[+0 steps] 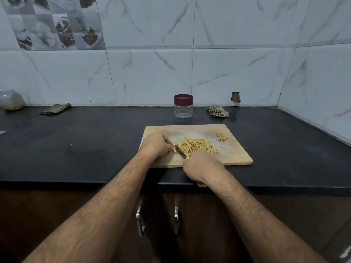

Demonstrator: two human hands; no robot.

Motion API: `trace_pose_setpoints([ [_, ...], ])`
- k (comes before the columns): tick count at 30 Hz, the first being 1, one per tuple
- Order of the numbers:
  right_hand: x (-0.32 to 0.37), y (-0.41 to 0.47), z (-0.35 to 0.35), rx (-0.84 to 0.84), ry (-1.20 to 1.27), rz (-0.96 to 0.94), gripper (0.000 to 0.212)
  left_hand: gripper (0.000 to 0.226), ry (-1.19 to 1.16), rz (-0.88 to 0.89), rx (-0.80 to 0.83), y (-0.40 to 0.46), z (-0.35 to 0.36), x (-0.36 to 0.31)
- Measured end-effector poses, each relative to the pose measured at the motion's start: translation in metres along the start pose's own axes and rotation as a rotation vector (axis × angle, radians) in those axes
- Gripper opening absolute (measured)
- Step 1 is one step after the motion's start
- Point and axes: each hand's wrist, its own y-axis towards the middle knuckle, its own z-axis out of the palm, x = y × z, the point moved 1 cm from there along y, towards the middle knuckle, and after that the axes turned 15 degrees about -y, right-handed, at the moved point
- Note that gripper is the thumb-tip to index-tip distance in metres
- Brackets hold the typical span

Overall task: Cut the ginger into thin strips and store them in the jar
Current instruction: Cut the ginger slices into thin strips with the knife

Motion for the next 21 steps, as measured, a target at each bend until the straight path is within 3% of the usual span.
trace_pose_setpoints([
  [13,-0.0052,-0.003,0.0005,-0.001,0.036,0.012,0.011,0.007,0.038,-0.017,-0.06,-0.0053,0.0065,-0.0016],
  [21,-0.0026,-0.0079,-0.0011,0.009,0.028,-0.003,0.025,0.005,0.032,-0.008,-0.062,-0.0085,0.0037,-0.0019],
])
